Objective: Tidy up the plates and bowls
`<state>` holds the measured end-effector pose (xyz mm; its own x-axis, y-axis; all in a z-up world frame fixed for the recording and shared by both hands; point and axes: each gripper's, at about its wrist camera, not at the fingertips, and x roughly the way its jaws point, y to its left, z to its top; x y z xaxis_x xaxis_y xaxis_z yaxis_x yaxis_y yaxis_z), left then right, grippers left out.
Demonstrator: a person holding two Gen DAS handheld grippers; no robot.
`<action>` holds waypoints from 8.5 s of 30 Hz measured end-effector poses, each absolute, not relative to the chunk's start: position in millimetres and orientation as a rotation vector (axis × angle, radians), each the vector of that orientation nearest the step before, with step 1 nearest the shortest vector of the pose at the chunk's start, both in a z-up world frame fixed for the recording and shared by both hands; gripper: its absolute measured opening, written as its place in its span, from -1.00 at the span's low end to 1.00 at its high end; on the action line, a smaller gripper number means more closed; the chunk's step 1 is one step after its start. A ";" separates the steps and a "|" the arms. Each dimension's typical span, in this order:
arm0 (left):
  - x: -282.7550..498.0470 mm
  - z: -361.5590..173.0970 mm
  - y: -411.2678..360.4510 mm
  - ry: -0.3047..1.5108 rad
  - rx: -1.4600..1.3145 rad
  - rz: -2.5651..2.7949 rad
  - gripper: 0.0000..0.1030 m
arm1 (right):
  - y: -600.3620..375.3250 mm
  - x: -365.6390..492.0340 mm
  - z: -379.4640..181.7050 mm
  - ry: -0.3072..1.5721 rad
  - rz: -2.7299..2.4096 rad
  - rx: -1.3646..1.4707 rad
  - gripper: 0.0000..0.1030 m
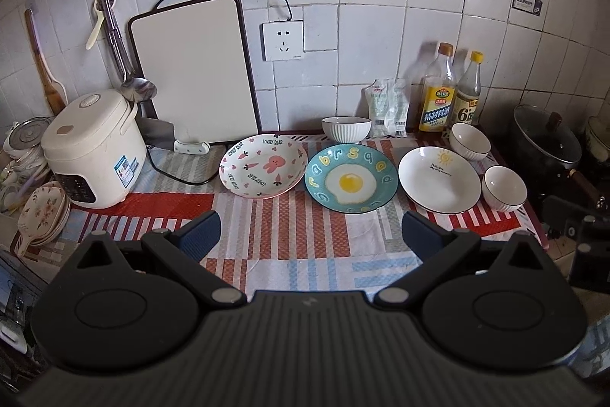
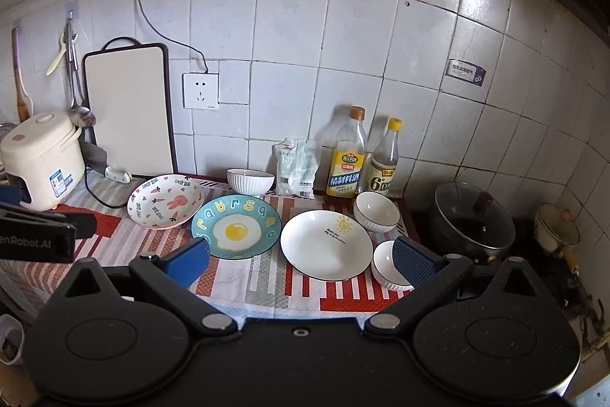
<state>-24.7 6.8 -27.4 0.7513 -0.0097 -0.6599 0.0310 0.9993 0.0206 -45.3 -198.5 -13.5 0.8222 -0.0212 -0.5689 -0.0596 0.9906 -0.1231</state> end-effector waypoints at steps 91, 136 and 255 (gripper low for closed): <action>292.9 -319.4 39.8 0.982 -0.211 -0.108 -0.61 | -202.5 246.8 -329.9 0.879 -0.065 0.674 -0.73; 179.9 -289.4 66.9 0.973 -0.030 -0.262 -0.63 | -178.0 126.9 -306.4 0.890 0.060 0.590 -0.60; 321.5 -273.7 -151.8 1.042 0.176 -0.475 0.13 | -346.7 186.4 -298.0 0.898 -0.031 0.399 0.05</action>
